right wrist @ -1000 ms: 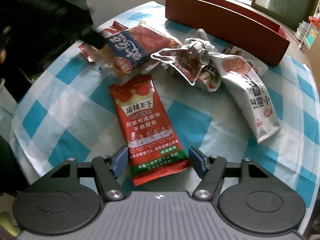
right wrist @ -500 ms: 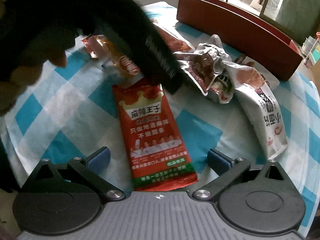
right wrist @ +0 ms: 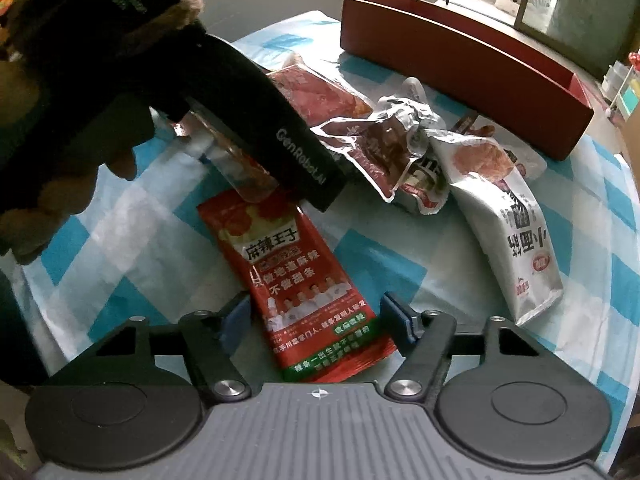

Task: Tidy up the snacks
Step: 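Grasp the blue-labelled bread bag with the left gripper while the right grasps the red spicy-strip packet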

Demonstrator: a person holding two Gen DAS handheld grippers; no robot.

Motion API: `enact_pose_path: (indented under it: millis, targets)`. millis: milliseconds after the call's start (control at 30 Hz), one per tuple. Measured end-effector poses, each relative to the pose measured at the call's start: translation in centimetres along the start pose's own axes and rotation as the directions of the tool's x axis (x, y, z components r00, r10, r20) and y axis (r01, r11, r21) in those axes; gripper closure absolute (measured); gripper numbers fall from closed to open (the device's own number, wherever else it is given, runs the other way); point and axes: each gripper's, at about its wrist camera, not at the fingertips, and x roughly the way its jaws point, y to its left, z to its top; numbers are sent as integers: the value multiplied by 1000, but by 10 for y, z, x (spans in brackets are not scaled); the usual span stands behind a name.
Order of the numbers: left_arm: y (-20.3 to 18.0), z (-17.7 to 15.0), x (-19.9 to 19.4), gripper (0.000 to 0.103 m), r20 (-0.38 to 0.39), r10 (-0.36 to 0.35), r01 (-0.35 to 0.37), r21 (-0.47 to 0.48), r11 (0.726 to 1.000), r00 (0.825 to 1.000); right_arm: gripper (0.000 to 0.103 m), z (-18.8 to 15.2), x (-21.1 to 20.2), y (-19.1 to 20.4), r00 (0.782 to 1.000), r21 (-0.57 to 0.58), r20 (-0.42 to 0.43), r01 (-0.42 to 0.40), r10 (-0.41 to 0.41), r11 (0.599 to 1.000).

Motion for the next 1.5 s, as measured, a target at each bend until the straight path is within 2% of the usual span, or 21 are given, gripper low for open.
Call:
enact_pose_path:
  millis: [67,100,233,433,700,800,867,967,1033,1100,1167,1267,1400,1500]
  targets:
    - [2,-5,-7,27,9,-1,1,0,1000,1000,30,-3,-3,1,1000,15,-3,-5,5,1000]
    - [3,-8,-11,27,13,-5,5,-1,1000,1000,35,-5,-4,1,1000,22,-3,-7,7,1000]
    - [10,-19,-26,27,22,-25,26,-25,999,999,40,-13,-13,-2,1000,77,1,-2,2,997]
    - [39,-44,-46,28,30,-66,69,-105,992,997,42,-25,-30,-9,999,163,38,6,-12,987]
    - [46,-73,-58,28,28,-82,85,-116,990,996,45,-26,-39,-12,997,226,81,-16,-3,974]
    - [45,-84,-60,28,21,-86,88,-100,991,996,45,-27,-40,-8,996,222,84,-16,-3,975]
    - [45,-92,-60,28,10,-88,88,-94,992,996,47,-28,-33,-2,998,197,55,-1,-10,980]
    - [51,-101,-59,28,-1,-128,127,-118,985,992,49,-33,-21,7,1000,152,11,16,-18,988]
    - [54,-104,-56,28,-7,-120,118,-126,985,993,48,-33,-19,11,999,122,13,31,-33,992]
    - [57,-104,-52,28,-13,-99,96,-134,986,995,46,-32,-18,9,1000,134,11,27,-29,991]
    - [60,-104,-48,26,-26,-107,102,-149,984,994,45,-30,-17,8,999,137,14,35,-37,990]
    - [67,-102,-42,25,-42,-139,128,-192,973,989,38,-30,-12,8,999,133,-5,51,-51,990]
    - [68,-103,-37,22,-49,-101,91,-186,978,994,31,-29,-9,9,999,137,-9,50,-49,989]
    - [68,-100,-27,18,-62,-75,62,-185,981,995,19,-26,-4,7,999,146,-15,47,-45,988]
